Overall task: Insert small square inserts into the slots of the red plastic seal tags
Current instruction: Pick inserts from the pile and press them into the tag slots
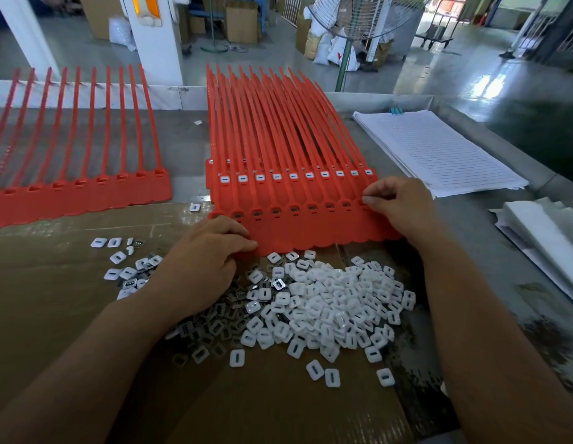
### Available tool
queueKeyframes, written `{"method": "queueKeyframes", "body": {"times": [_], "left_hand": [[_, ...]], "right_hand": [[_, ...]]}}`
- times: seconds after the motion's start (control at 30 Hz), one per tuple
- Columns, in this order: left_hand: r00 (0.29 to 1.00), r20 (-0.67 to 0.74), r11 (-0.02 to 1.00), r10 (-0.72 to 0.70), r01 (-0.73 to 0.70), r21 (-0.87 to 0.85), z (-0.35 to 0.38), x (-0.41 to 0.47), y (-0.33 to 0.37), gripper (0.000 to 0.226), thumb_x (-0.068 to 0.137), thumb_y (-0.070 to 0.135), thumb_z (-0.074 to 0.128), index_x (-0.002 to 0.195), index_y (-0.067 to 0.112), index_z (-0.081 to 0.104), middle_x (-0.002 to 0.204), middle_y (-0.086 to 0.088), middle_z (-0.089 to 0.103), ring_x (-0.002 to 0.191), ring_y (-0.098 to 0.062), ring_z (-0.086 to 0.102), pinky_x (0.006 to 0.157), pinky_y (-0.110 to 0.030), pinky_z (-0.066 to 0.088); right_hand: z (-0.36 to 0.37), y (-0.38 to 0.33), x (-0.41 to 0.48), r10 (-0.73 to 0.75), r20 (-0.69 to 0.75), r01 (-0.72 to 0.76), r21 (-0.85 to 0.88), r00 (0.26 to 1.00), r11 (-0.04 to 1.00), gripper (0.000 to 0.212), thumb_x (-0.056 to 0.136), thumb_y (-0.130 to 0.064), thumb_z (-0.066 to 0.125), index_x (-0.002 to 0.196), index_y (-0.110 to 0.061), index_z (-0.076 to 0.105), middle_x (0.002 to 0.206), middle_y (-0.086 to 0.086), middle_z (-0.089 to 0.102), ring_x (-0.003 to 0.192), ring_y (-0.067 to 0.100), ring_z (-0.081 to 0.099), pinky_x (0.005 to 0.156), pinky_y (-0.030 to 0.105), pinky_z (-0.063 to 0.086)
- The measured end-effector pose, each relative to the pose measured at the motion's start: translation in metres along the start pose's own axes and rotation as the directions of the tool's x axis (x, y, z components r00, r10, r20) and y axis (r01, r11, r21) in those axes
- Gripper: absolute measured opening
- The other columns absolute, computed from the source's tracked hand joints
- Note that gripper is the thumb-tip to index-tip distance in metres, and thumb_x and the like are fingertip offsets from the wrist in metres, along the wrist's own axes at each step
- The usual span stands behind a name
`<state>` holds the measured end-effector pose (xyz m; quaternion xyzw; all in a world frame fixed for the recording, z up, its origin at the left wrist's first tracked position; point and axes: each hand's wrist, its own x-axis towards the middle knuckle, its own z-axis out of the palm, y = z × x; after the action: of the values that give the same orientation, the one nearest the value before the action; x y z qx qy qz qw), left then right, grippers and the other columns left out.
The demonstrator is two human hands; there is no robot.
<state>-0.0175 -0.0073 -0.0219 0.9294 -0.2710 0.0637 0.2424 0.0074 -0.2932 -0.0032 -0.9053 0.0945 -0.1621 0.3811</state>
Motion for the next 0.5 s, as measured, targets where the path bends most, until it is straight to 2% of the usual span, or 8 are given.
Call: {"method": "queueKeyframes", "body": {"times": [0.07,0.2,0.4,0.5], "left_hand": [[1.0,0.0,1.0,0.001,-0.001,0.004,-0.0001,0.0001,0.0002,0.043,0.083,0.001,0.048,0.117,0.023,0.062,0.124,0.011,0.05,0.12,-0.006,0.035,0.098,-0.017,0.017],[1.0,0.0,1.0,-0.001,0.001,0.006,-0.0004,-0.0002,-0.0001,0.043,0.083,0.001,0.047,0.117,0.023,0.062,0.125,0.011,0.05,0.12,-0.006,0.034,0.099,-0.018,0.017],[1.0,-0.006,1.0,0.003,-0.003,0.013,-0.0008,0.0,0.0001,0.043,0.082,0.0,0.048,0.116,0.023,0.063,0.123,0.01,0.051,0.119,-0.008,0.036,0.099,-0.019,0.017],[1.0,0.002,1.0,0.001,-0.001,0.011,-0.0005,-0.0001,-0.0005,0.043,0.082,0.0,0.048,0.116,0.022,0.062,0.124,0.01,0.051,0.12,-0.008,0.036,0.1,-0.02,0.018]], "right_hand": [[0.0024,0.001,-0.0002,0.006,0.04,-0.005,-0.018,0.999,1.0,0.011,0.079,-0.009,0.069,0.086,-0.017,0.068,0.07,-0.014,0.057,0.067,-0.003,0.051,0.066,0.011,0.038],[0.0038,0.0016,0.0001,0.017,0.068,-0.014,-0.049,0.998,0.999,0.012,0.08,-0.01,0.068,0.086,-0.021,0.068,0.08,-0.007,0.061,0.078,0.007,0.056,0.076,0.021,0.04],[0.0025,0.002,-0.0007,-0.003,0.055,0.01,-0.131,0.998,0.991,0.021,0.082,-0.012,0.067,0.102,-0.015,0.071,0.099,-0.001,0.067,0.091,0.006,0.055,0.081,0.017,0.036],[-0.0001,0.0026,-0.0016,-0.029,0.064,0.043,-0.229,0.998,0.972,0.024,0.086,-0.008,0.061,0.108,-0.014,0.069,0.113,0.004,0.066,0.102,0.013,0.056,0.079,0.011,0.032]]}}
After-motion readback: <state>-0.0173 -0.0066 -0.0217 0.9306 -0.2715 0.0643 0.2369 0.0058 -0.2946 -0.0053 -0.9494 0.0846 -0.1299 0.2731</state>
